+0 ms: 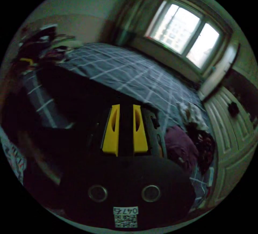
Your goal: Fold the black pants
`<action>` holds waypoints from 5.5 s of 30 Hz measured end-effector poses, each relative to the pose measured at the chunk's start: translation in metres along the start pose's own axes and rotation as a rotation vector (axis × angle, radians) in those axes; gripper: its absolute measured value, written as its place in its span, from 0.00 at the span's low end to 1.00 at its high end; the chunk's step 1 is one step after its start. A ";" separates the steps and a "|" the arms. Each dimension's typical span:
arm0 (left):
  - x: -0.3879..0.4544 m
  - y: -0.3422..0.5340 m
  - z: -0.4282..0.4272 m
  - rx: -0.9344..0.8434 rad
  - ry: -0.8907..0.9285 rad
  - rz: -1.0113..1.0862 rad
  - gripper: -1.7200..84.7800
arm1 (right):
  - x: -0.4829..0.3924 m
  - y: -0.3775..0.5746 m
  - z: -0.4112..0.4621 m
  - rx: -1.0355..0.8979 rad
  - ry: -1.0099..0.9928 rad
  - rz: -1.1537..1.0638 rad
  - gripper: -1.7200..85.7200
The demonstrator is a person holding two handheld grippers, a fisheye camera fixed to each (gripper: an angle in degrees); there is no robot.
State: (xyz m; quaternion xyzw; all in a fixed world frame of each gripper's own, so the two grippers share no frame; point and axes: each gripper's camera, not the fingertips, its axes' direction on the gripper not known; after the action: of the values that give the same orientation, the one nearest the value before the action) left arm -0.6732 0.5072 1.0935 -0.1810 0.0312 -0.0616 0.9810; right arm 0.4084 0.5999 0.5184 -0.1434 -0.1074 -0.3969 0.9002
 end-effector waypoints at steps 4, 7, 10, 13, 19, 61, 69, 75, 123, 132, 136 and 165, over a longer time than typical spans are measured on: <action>0.020 0.030 -0.009 -0.158 0.179 0.153 0.16 | -0.088 0.007 -0.038 0.007 -0.410 -0.161 0.10; 0.029 0.051 0.000 -0.313 0.143 0.221 0.16 | -0.137 0.012 -0.050 0.002 -0.584 -0.242 0.11; 0.028 0.065 0.016 -0.388 0.189 0.191 0.15 | -0.171 0.016 -0.048 -0.074 -0.590 -0.318 0.14; 0.029 0.075 0.023 -0.385 0.175 0.155 0.07 | -0.186 0.021 -0.038 -0.202 -0.592 -0.331 0.15; 0.039 0.092 -0.030 -0.247 0.234 0.204 0.02 | -0.187 0.043 -0.053 -0.244 -0.708 -0.294 0.15; 0.048 0.085 -0.098 -0.139 0.159 0.146 0.03 | -0.275 0.093 -0.211 -0.232 -0.586 -0.641 0.05; 0.187 0.029 -0.033 -0.342 -0.011 0.455 0.08 | -0.192 0.119 -0.210 -0.242 -0.315 -0.347 0.05; 0.200 0.021 -0.009 -0.433 -0.022 0.348 0.03 | -0.158 0.171 -0.197 -0.326 -0.294 -0.252 0.07; 0.261 0.025 -0.053 -0.180 0.575 0.413 0.12 | 0.015 0.267 -0.171 -0.358 -0.256 -0.245 0.02; 0.048 0.119 -0.156 -0.065 0.084 0.055 0.15 | 0.000 0.256 -0.162 -0.356 -0.219 -0.165 0.03; 0.020 0.153 -0.167 -0.112 -0.012 0.154 0.15 | -0.012 0.253 -0.172 -0.293 -0.133 -0.091 0.03; -0.376 0.321 -0.509 0.444 -0.709 -0.407 0.01 | -0.369 -0.070 -0.148 0.340 -0.789 -0.133 0.01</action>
State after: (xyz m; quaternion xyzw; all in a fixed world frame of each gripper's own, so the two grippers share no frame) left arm -1.0529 0.6750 0.5180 0.0212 -0.3563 -0.1922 0.9141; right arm 0.1239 0.7560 0.2785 -0.1266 -0.5162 -0.3455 0.7734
